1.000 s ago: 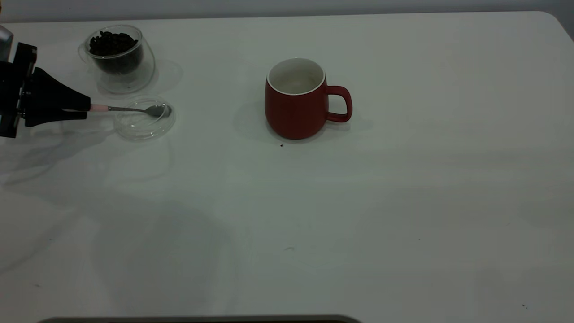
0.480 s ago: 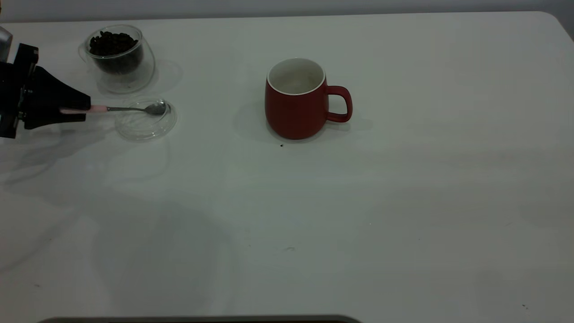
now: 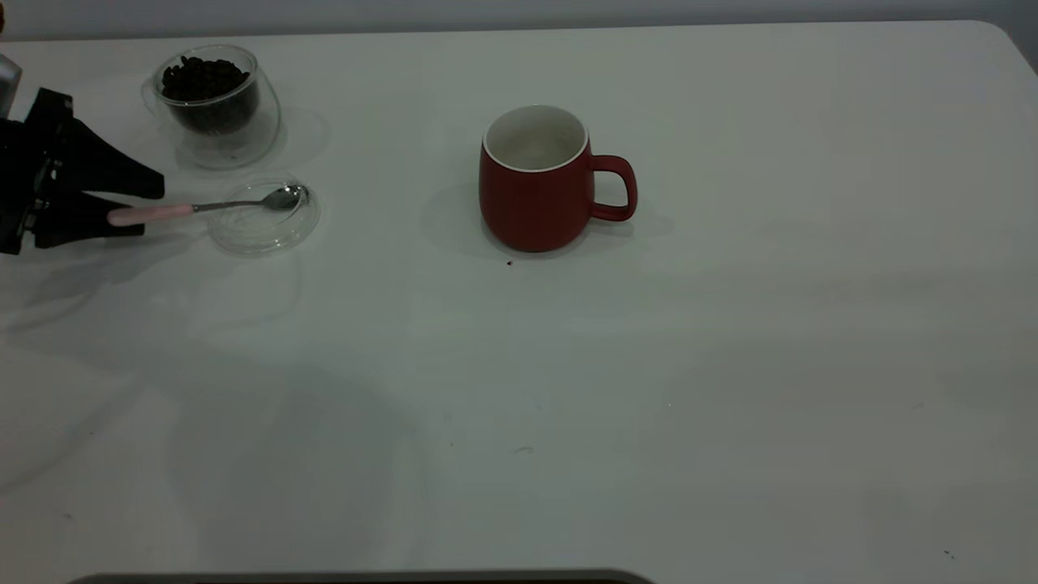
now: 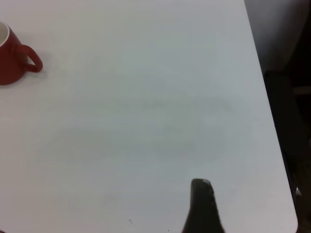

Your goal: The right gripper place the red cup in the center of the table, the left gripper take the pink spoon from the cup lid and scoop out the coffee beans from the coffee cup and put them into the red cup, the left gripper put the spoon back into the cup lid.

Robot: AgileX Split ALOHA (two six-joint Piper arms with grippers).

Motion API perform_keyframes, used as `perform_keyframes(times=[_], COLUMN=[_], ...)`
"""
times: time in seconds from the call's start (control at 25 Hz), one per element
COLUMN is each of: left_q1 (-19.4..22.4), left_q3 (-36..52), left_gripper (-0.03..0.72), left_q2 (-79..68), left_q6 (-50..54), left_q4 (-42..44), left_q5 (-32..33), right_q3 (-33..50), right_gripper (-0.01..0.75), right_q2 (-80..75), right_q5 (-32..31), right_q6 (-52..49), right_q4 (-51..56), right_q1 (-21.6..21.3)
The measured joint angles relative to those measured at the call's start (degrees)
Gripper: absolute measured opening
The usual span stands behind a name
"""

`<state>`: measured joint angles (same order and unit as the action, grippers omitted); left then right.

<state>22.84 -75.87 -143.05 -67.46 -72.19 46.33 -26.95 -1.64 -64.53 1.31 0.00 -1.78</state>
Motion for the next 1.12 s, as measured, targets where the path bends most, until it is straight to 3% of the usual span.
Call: perform_keyframes(times=[0.4, 0.64, 0.92, 1.12], left_q1=[0.0, 0.0, -1.05, -5.72], left_q3=[-2.61, -8.33, -17.5, -24.99], left_gripper=[0.505, 0.505, 0.505, 0.505], left_q2=[1.0, 7.98, 17.42, 22.82], left_q6=[0.86, 9.2, 28.65, 35.64], left_q4=[7.12, 19.25, 36.46, 39.85], left_q5=[-2.57, -1.26, 8.57, 16.33], right_q3=[0.0, 0.0, 0.0, 0.0], right_gripper=[0.588, 0.588, 0.588, 0.588], right_q2=[0.0, 0.0, 0.0, 0.0], right_q5=[0.0, 0.0, 0.0, 0.0], right_q6=[0.0, 0.0, 0.0, 0.0], right_q4=[0.0, 0.0, 0.0, 0.0], right_q1=[0.0, 0.0, 0.0, 0.0])
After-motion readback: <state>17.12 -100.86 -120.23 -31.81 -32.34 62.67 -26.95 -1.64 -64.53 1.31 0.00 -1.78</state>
